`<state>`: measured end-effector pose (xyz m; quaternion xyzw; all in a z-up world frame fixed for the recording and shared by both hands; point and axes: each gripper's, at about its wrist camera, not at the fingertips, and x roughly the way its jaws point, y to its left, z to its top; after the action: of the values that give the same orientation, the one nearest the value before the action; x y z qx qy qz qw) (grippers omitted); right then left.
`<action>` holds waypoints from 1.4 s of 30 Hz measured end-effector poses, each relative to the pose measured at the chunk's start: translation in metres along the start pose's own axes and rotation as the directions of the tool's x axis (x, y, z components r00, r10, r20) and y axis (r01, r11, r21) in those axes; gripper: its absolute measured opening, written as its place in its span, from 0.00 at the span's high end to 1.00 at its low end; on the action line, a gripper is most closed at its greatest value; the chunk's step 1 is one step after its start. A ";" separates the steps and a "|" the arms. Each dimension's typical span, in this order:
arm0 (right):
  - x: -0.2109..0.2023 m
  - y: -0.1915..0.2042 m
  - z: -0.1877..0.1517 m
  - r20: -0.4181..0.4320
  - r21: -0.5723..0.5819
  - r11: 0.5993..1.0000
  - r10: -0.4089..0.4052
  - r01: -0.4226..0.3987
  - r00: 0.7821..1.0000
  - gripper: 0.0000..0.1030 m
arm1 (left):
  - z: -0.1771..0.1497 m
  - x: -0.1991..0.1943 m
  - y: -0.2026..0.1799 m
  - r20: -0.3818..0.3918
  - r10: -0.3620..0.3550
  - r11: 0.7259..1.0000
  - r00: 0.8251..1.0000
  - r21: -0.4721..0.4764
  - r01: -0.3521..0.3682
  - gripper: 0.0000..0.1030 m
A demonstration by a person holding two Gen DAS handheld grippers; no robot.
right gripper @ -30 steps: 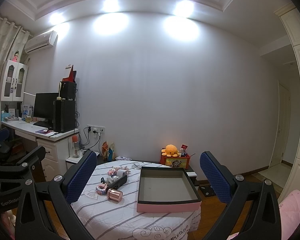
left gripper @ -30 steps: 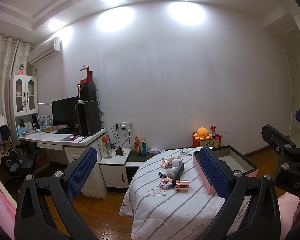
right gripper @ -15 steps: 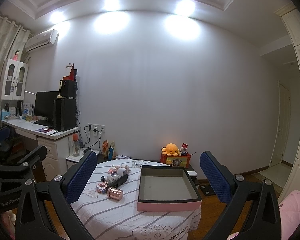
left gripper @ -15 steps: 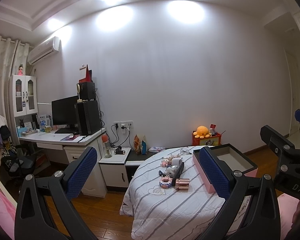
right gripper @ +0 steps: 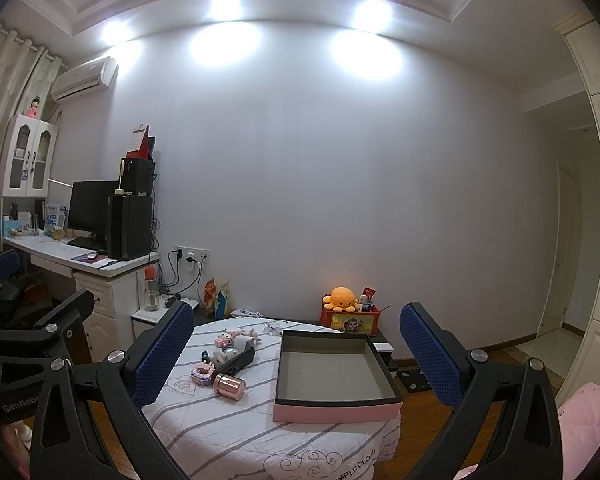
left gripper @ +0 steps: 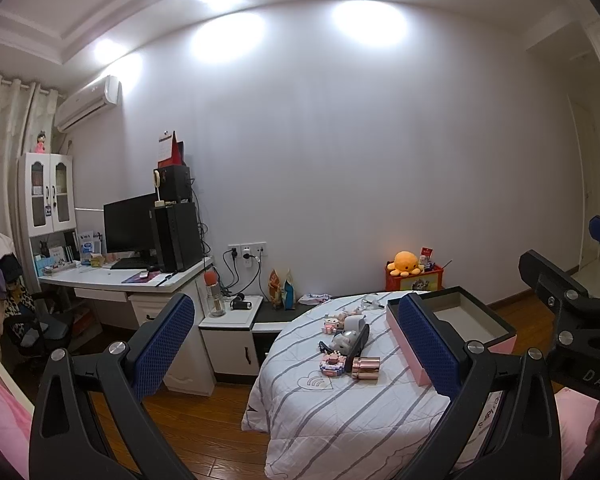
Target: Organize rigid objects
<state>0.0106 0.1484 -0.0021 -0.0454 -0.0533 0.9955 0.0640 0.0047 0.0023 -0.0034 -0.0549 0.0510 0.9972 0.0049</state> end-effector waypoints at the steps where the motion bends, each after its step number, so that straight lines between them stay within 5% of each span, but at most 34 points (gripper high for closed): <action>1: 0.000 0.000 0.000 0.000 -0.001 1.000 0.000 0.000 1.000 0.00 | 0.000 0.000 0.000 -0.001 -0.001 1.000 1.000 0.002 0.001 0.00; 42: 0.032 -0.014 -0.019 -0.078 0.016 1.000 -0.007 0.009 0.997 0.00 | -0.017 0.030 -0.003 -0.071 -0.006 1.000 0.997 0.018 0.007 0.00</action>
<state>-0.0172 0.1679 -0.0222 -0.0834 -0.0428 0.9931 0.0704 -0.0234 0.0039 -0.0241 -0.0905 0.0602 0.9940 0.0070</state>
